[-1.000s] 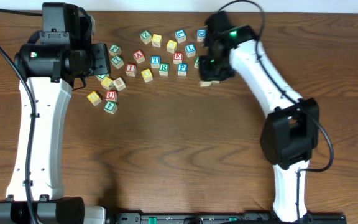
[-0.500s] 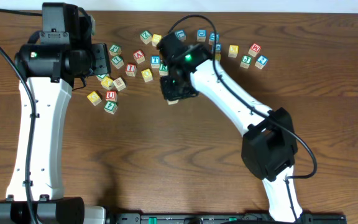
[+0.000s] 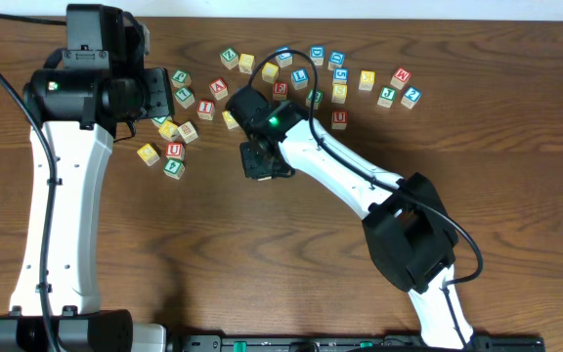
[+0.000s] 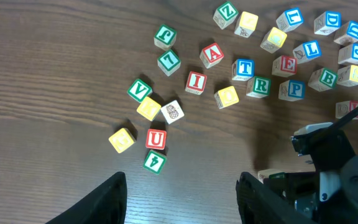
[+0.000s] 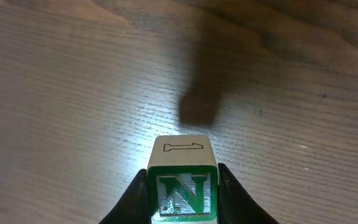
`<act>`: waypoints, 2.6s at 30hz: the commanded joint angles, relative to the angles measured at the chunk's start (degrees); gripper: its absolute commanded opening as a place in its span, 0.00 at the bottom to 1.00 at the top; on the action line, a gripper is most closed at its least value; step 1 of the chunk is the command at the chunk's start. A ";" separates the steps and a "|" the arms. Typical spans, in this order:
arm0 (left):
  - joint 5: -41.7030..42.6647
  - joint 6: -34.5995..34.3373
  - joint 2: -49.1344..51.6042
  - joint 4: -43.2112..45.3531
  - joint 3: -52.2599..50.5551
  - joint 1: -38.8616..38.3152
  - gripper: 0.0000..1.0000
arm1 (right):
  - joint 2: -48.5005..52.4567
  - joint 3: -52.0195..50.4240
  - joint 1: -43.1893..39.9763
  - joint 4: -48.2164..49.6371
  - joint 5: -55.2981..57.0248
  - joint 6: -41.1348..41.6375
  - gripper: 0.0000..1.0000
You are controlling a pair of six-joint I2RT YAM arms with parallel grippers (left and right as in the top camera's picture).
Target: Spell out NEURIPS
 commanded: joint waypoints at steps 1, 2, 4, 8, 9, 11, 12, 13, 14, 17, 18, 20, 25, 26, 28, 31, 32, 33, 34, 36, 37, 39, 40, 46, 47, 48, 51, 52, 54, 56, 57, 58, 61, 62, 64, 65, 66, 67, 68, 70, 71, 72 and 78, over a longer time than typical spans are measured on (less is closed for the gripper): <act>-0.52 -0.31 -0.17 -0.22 0.28 -0.04 0.56 | -0.33 -0.44 0.59 0.68 4.98 3.19 0.15; -0.52 -0.31 -0.17 -0.22 0.28 -0.04 0.56 | -0.33 -0.44 0.59 0.72 5.64 3.85 0.15; -0.52 -0.31 -0.20 -0.22 0.28 -0.04 0.56 | -0.31 -0.44 0.59 0.98 6.47 4.48 0.16; -0.52 -0.31 -0.20 -0.22 0.28 -0.04 0.56 | 0.42 -0.72 0.83 1.88 7.10 5.55 0.15; -0.52 -0.31 -0.20 -0.22 0.28 -0.04 0.56 | 0.52 -0.87 0.90 2.08 7.26 5.97 0.16; -0.52 -0.31 -0.17 -0.22 0.28 -0.04 0.56 | 0.98 -1.09 0.92 2.14 8.33 7.26 0.16; -0.52 -0.31 -0.17 -0.22 0.28 -0.04 0.56 | 1.33 -1.09 0.90 2.16 8.35 7.26 0.16; -0.52 -0.31 -0.17 -0.22 0.28 -0.04 0.56 | 1.51 -1.09 0.90 2.19 8.35 7.41 0.16; -0.52 -0.31 -0.17 -0.22 0.28 -0.04 0.56 | 1.92 -1.09 0.90 2.29 8.35 7.43 0.16; -0.52 -0.31 -0.20 -0.22 0.28 -0.04 0.56 | 2.60 -1.09 0.92 2.40 8.33 7.65 0.16; -0.52 -0.31 -0.17 -0.22 0.28 -0.04 0.56 | 2.73 -1.09 0.92 2.40 8.35 7.69 0.17; -0.52 -0.31 -0.17 -0.22 0.28 -0.04 0.56 | 3.10 -1.09 0.90 2.56 8.33 7.85 0.17; -0.52 -0.31 -0.20 -0.22 0.28 -0.04 0.56 | 3.28 -1.09 0.90 2.67 8.35 7.85 0.18; -0.52 -0.31 -0.17 -0.22 0.28 -0.04 0.56 | 3.28 -1.09 0.90 2.67 8.35 7.85 0.18; -0.52 -0.31 -0.20 -0.22 0.28 -0.04 0.56 | 3.28 -1.09 0.90 2.67 8.35 7.82 0.18; -0.52 -0.31 -0.17 -0.22 0.28 -0.04 0.56 | 3.30 -1.09 0.90 2.64 8.35 7.82 0.19; -0.52 -0.31 -0.20 -0.22 0.28 -0.04 0.56 | 3.30 -1.09 0.90 2.67 8.35 7.82 0.19; -0.52 -0.31 -0.20 -0.22 0.28 -0.04 0.56 | 3.30 -1.09 0.90 2.67 8.35 7.82 0.19; -0.52 -0.31 -0.17 -0.22 0.28 -0.04 0.56 | 3.30 -1.09 0.90 2.67 8.35 7.82 0.19; -0.52 -0.31 -0.20 -0.20 0.28 -0.04 0.56 | 3.30 -1.09 0.90 2.75 8.35 7.82 0.19; -0.52 -0.31 -0.17 -0.22 0.28 -0.04 0.56 | 3.30 -1.09 0.90 2.78 8.35 7.82 0.19; -0.52 -0.31 -0.17 -0.22 0.28 -0.04 0.56 | 3.30 -1.09 0.90 2.78 8.35 7.82 0.19; -0.52 -0.31 -0.20 -0.22 0.28 -0.04 0.56 | 3.30 -1.09 0.90 2.75 8.35 7.82 0.20; -0.52 -0.31 -0.20 -0.22 0.28 -0.04 0.56 | 3.30 -1.09 0.90 2.82 8.35 7.85 0.20; -0.52 -0.31 -0.20 -0.22 0.28 -0.04 0.56 | 3.30 -1.09 0.90 2.84 8.35 7.91 0.20; -0.52 -0.31 -0.20 -0.22 0.28 -0.04 0.56 | 3.30 -1.09 0.90 2.86 8.39 8.11 0.20; -0.52 -0.31 -0.17 -0.20 0.28 -0.04 0.56 | 3.30 -1.09 0.92 3.28 8.74 8.55 0.21; -0.52 -0.31 -0.20 -0.22 0.28 -0.04 0.56 | 3.30 -1.09 0.92 3.48 8.76 8.85 0.21; -0.52 -0.31 -0.17 -0.22 0.28 -0.04 0.56 | 3.30 -1.09 0.90 3.82 8.79 8.92 0.21; -0.52 -0.31 -0.20 -0.22 0.28 -0.04 0.56 | 3.30 -1.11 0.92 4.04 8.79 8.92 0.21; -0.52 -0.31 -0.17 -0.22 0.28 -0.04 0.56 | 3.30 -1.11 0.92 4.07 8.79 8.92 0.21; -0.52 -0.31 -0.20 -0.22 0.28 -0.04 0.56 | 3.32 -1.11 0.92 4.09 8.79 8.92 0.21; -0.52 -0.31 -0.20 -0.22 0.28 -0.04 0.56 | 3.58 -1.11 0.90 4.09 8.74 9.38 0.22; -0.52 -0.31 -0.17 -0.22 0.28 -0.04 0.56 | 3.74 -1.11 0.92 4.11 8.74 9.64 0.22; -0.52 -0.31 -0.17 -0.20 0.28 -0.04 0.56 | 4.07 -1.11 0.90 4.11 8.74 10.16 0.23; -0.52 -0.31 -0.17 -0.22 0.28 -0.04 0.56 | 4.09 -1.11 0.90 4.11 8.72 10.19 0.24; -0.52 -0.31 -0.17 -0.22 0.28 -0.04 0.56 | 4.09 -1.11 0.90 4.11 8.72 10.19 0.24; -0.52 -0.31 -0.20 -0.22 0.28 -0.04 0.56 | 4.09 -1.11 0.90 4.11 8.74 10.19 0.23; -0.52 -0.31 -0.17 -0.22 0.28 -0.04 0.56 | 4.09 -1.11 0.90 4.11 8.74 10.19 0.23; -0.52 -0.31 -0.17 -0.22 0.28 -0.04 0.56 | 4.09 -1.11 0.90 4.09 8.72 10.19 0.23; -0.52 -0.31 -0.20 -0.22 0.28 -0.04 0.56 | 4.09 -1.11 0.90 4.09 8.72 10.19 0.24; -0.52 -0.31 -0.20 -0.22 0.28 -0.04 0.56 | 4.09 -1.11 0.92 4.09 8.72 10.19 0.24; -0.52 -0.31 -0.17 -0.22 0.28 -0.04 0.56 | 4.09 -1.11 0.92 3.93 8.72 10.21 0.24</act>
